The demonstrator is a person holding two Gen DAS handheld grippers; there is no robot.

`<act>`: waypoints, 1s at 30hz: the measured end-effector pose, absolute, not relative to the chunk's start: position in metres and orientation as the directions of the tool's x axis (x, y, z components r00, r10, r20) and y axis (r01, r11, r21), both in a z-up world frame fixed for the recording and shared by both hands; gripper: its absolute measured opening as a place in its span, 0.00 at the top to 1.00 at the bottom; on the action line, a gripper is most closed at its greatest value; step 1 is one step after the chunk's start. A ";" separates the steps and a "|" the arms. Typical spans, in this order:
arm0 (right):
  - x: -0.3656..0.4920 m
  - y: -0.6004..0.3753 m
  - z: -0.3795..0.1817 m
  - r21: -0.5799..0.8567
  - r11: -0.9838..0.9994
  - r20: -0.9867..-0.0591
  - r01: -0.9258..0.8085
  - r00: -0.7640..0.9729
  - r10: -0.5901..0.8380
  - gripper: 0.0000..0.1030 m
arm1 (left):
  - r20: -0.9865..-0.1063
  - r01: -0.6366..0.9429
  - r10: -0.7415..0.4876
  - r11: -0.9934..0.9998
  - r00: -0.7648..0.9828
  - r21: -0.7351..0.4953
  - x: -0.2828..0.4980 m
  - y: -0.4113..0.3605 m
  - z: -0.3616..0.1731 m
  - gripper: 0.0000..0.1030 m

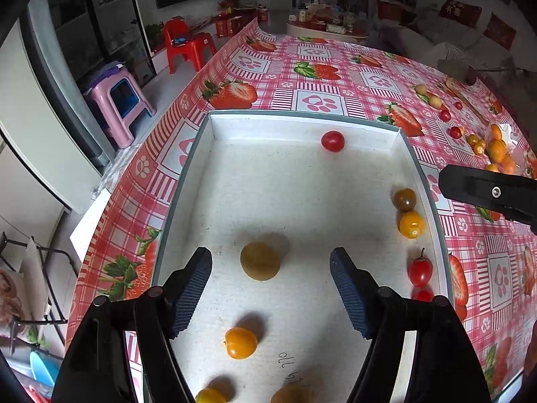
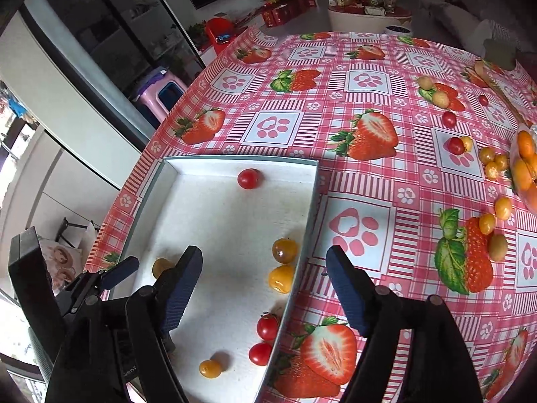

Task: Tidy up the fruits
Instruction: 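Move both open tools back toward the remaining fruits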

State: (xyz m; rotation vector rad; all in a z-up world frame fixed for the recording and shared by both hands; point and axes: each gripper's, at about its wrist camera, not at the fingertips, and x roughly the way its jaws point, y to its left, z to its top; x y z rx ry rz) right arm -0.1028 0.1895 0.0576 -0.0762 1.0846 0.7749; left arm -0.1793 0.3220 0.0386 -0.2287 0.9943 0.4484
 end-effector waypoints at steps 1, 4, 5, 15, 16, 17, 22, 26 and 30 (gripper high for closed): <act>-0.102 0.180 0.058 0.308 0.747 -0.813 -0.589 0.244 0.528 0.23 | -0.843 -0.455 0.258 0.890 0.471 0.018 -0.178 0.317 0.042 0.28; -0.099 0.153 0.057 0.311 0.772 -0.815 -0.554 0.263 0.517 0.23 | -0.830 -0.424 0.254 0.906 0.497 0.023 -0.173 0.299 0.053 0.28; -0.098 0.143 0.057 0.308 0.781 -0.816 -0.544 0.270 0.511 0.23 | -0.825 -0.410 0.249 0.912 0.507 0.022 -0.170 0.292 0.058 0.28; -0.079 0.036 0.042 0.247 0.881 -0.838 -0.403 0.368 0.403 0.23 | -0.806 -0.243 0.179 0.969 0.564 0.046 -0.133 0.208 0.085 0.28; -0.076 0.024 0.040 0.243 0.891 -0.840 -0.383 0.377 0.391 0.23 | -0.807 -0.227 0.175 0.973 0.564 0.052 -0.128 0.200 0.085 0.28; -0.073 0.013 0.039 0.239 0.900 -0.841 -0.363 0.386 0.379 0.23 | -0.809 -0.212 0.170 0.976 0.563 0.057 -0.122 0.191 0.084 0.28; -0.061 -0.039 0.035 0.221 0.934 -0.844 -0.280 0.425 0.327 0.23 | -0.823 -0.156 0.152 0.985 0.547 0.079 -0.093 0.154 0.070 0.28; -0.057 -0.063 0.033 0.219 0.942 -0.843 -0.254 0.436 0.314 0.23 | -0.839 -0.131 0.153 0.987 0.523 0.099 -0.069 0.135 0.052 0.28; -0.058 -0.073 0.030 0.203 0.943 -0.843 -0.262 0.444 0.305 0.23 | -0.844 -0.111 0.143 0.989 0.518 0.100 -0.046 0.125 0.039 0.28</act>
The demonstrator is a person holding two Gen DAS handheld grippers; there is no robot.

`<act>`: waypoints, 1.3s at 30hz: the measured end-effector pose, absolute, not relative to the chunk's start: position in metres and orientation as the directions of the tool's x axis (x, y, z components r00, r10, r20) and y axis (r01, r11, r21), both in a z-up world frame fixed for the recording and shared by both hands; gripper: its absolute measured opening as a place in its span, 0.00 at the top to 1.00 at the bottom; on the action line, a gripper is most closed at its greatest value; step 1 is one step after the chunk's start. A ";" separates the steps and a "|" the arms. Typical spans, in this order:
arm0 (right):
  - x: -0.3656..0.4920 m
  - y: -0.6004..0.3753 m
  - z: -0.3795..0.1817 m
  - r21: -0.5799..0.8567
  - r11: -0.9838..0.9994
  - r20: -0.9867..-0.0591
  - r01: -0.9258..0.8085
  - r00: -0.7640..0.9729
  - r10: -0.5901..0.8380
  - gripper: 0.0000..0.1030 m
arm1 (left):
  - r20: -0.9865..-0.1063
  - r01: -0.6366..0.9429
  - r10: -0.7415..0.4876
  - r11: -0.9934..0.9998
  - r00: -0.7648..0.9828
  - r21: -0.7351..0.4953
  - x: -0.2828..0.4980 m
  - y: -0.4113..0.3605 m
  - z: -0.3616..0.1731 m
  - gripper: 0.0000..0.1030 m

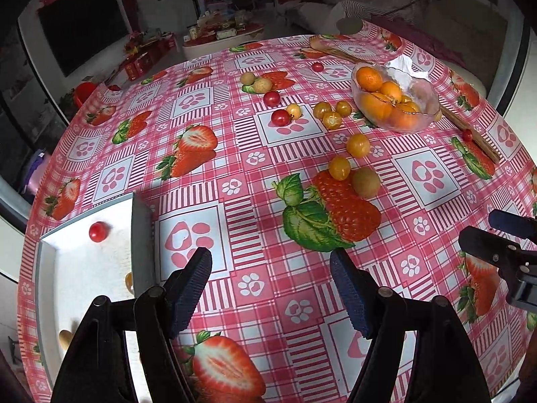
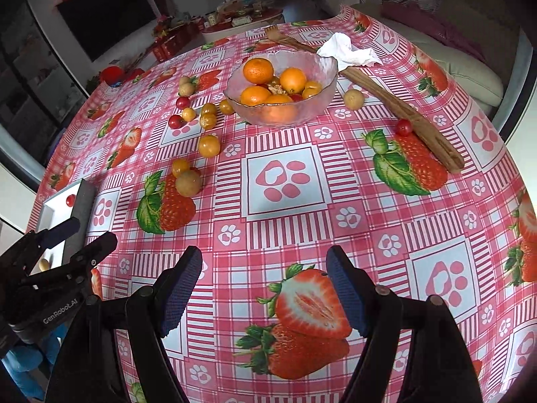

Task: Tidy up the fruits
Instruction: 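Move both open tools back toward the remaining fruits, then grasp an orange tomato with the left tool while the right tool grasps a brown kiwi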

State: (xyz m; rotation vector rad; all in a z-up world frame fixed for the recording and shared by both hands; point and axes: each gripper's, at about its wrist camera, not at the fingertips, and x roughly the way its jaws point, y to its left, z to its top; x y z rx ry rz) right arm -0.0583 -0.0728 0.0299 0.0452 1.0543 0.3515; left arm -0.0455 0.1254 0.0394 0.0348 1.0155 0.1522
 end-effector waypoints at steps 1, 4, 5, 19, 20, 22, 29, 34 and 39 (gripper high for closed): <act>-0.058 -0.074 0.028 0.202 0.943 -0.844 -0.264 0.442 0.304 0.23 | -0.843 -0.104 0.136 0.990 0.521 0.096 -0.039 0.124 0.037 0.28; -0.061 -0.076 0.023 0.204 0.941 -0.845 -0.269 0.437 0.308 0.23 | -0.843 -0.088 0.138 0.990 0.520 0.108 -0.022 0.118 0.027 0.28; -0.062 -0.076 0.021 0.206 0.940 -0.845 -0.272 0.435 0.311 0.23 | -0.846 -0.082 0.135 0.991 0.516 0.108 -0.016 0.116 0.024 0.28; -0.058 -0.094 0.010 0.215 0.942 -0.842 -0.257 0.440 0.312 0.23 | -0.838 -0.057 0.068 0.997 0.542 0.044 0.034 0.104 0.011 0.28; -0.058 -0.095 0.010 0.213 0.943 -0.841 -0.256 0.444 0.310 0.23 | -0.835 -0.057 0.067 0.997 0.546 0.042 0.035 0.103 0.011 0.28; -0.057 -0.093 0.010 0.212 0.942 -0.840 -0.259 0.444 0.311 0.23 | -0.830 -0.050 0.049 0.998 0.556 0.025 0.036 0.101 0.011 0.37; -0.051 -0.077 0.009 0.176 0.942 -0.840 -0.287 0.455 0.296 0.23 | -0.817 -0.024 0.017 1.000 0.576 0.004 0.037 0.097 0.012 0.65; -0.044 -0.061 0.008 0.153 0.938 -0.835 -0.312 0.466 0.292 0.23 | -0.813 -0.044 0.030 0.999 0.581 0.005 0.034 0.109 0.013 0.77; -0.031 -0.041 0.007 0.144 0.929 -0.830 -0.342 0.469 0.302 0.23 | -0.815 -0.083 0.047 0.997 0.577 -0.001 0.030 0.128 0.012 0.77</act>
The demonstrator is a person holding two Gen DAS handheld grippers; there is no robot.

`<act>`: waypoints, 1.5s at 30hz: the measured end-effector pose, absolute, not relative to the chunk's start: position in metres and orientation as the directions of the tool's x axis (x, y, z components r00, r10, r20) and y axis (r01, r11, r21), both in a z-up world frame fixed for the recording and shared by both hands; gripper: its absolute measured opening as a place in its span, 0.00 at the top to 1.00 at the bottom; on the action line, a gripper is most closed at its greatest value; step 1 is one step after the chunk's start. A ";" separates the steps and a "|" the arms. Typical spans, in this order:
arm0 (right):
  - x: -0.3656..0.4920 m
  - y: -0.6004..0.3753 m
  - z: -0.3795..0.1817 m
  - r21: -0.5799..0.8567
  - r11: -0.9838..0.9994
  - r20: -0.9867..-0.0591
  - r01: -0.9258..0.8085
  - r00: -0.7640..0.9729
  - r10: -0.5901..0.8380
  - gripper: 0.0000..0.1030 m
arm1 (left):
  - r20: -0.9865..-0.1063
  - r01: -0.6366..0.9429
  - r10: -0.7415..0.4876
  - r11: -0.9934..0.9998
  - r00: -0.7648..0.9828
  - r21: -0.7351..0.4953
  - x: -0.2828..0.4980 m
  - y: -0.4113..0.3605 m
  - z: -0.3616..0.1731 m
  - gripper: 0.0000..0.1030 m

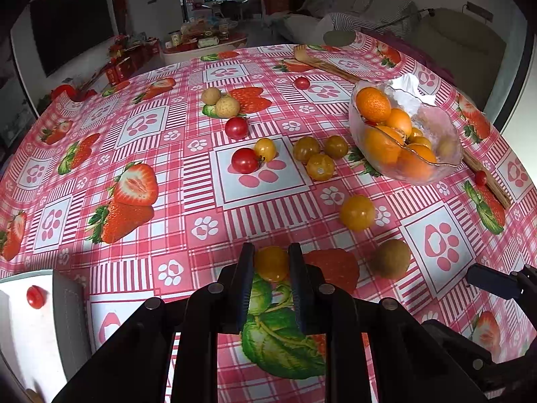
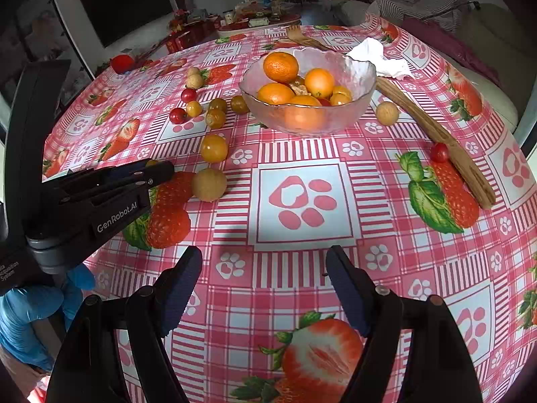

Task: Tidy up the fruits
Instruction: 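Grasp an orange tomato with the left tool while the right tool grasps a brown kiwi, then carry the orange tomato into the tray and open the left tool while the right tool releases the kiwi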

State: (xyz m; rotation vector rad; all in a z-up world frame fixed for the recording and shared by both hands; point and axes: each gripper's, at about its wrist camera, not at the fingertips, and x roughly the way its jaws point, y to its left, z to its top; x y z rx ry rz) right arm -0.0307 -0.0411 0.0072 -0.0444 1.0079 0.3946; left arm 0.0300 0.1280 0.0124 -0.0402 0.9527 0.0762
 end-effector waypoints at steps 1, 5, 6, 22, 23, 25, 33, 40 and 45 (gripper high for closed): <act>-0.027 -0.036 0.007 0.145 0.926 -0.829 -0.348 0.468 0.305 0.23 | -0.815 -0.090 0.052 0.996 0.577 0.000 0.029 0.131 0.012 0.77; -0.014 -0.017 0.006 0.141 0.917 -0.823 -0.372 0.471 0.318 0.23 | -0.816 -0.109 0.064 0.994 0.574 0.001 0.026 0.141 0.012 0.77; -0.011 -0.013 0.006 0.139 0.916 -0.820 -0.376 0.474 0.319 0.23 | -0.816 -0.113 0.065 0.994 0.574 0.000 0.025 0.143 0.012 0.77; -0.020 -0.023 0.014 0.196 0.901 -0.796 -0.386 0.474 0.376 0.71 | -0.814 -0.137 -0.035 0.981 0.580 -0.140 -0.004 0.152 0.018 0.78; -0.024 -0.027 0.015 0.206 0.901 -0.795 -0.382 0.471 0.382 0.71 | -0.812 -0.136 -0.040 0.980 0.583 -0.145 -0.008 0.151 0.020 0.78; -0.032 -0.035 0.018 0.226 0.899 -0.793 -0.376 0.465 0.394 0.71 | -0.806 -0.130 -0.046 0.980 0.591 -0.151 -0.017 0.149 0.026 0.78; -0.061 -0.044 0.035 0.253 0.885 -0.789 -0.391 0.446 0.423 0.71 | -0.762 -0.093 -0.076 0.980 0.643 -0.176 -0.062 0.145 0.060 0.78; -0.085 -0.027 0.051 0.265 0.862 -0.781 -0.432 0.429 0.454 0.71 | -0.738 -0.099 -0.052 0.982 0.673 -0.160 -0.104 0.158 0.080 0.78; -0.102 -0.004 0.062 0.270 0.837 -0.773 -0.475 0.411 0.483 0.71 | -0.730 -0.143 -0.014 0.978 0.683 -0.152 -0.133 0.185 0.085 0.78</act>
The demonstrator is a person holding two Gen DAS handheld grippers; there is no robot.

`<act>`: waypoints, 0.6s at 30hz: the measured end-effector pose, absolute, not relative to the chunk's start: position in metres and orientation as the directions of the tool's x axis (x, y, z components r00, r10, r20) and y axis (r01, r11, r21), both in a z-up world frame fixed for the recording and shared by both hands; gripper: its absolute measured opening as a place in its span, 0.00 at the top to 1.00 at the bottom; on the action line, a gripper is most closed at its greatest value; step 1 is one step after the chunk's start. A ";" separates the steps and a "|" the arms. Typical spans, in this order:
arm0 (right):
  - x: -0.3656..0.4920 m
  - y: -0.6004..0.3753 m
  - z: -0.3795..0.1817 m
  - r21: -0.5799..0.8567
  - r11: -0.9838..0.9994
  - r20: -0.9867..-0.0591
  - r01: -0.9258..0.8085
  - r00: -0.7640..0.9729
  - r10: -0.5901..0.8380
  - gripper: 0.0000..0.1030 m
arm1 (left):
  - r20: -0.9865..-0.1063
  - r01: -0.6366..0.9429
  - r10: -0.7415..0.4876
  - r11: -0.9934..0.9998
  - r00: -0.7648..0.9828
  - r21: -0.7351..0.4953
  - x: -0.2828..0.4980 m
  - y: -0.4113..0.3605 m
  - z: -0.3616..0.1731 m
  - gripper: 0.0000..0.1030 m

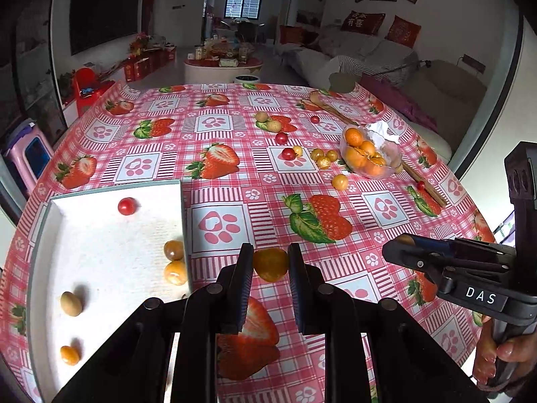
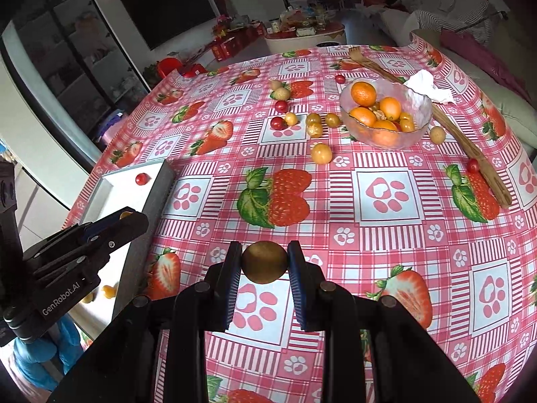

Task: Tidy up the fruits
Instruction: 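Carry the orange tomato into the tray and open the left tool while the right tool releases the kiwi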

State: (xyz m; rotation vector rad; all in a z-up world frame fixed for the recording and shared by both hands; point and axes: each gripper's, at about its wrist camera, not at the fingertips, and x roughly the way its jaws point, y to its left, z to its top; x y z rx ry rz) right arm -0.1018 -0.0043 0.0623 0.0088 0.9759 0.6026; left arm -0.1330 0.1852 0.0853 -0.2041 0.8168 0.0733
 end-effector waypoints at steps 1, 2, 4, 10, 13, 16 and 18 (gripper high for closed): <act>-0.104 0.001 0.064 0.273 0.831 -0.772 -0.484 0.406 0.490 0.71 | -0.730 -0.157 -0.004 0.976 0.683 -0.152 -0.137 0.192 0.086 0.78; -0.107 0.007 0.066 0.276 0.825 -0.771 -0.492 0.400 0.497 0.71 | -0.730 -0.172 0.006 0.973 0.683 -0.152 -0.141 0.200 0.086 0.78; -0.111 0.020 0.069 0.280 0.813 -0.769 -0.510 0.388 0.508 0.71 | -0.729 -0.202 0.030 0.968 0.684 -0.150 -0.148 0.216 0.087 0.78; -0.118 0.064 0.074 0.279 0.776 -0.773 -0.565 0.347 0.531 0.71 | -0.736 -0.286 0.100 0.949 0.670 -0.130 -0.161 0.264 0.085 0.78; -0.116 0.090 0.075 0.284 0.757 -0.776 -0.588 0.323 0.542 0.71 | -0.750 -0.323 0.130 0.939 0.648 -0.116 -0.159 0.287 0.079 0.78; -0.111 0.116 0.073 0.292 0.740 -0.783 -0.606 0.292 0.549 0.71 | -0.773 -0.353 0.152 0.931 0.616 -0.098 -0.153 0.306 0.070 0.78; -0.107 0.136 0.069 0.299 0.728 -0.790 -0.617 0.268 0.552 0.71 | -0.789 -0.371 0.172 0.926 0.590 -0.075 -0.148 0.318 0.063 0.78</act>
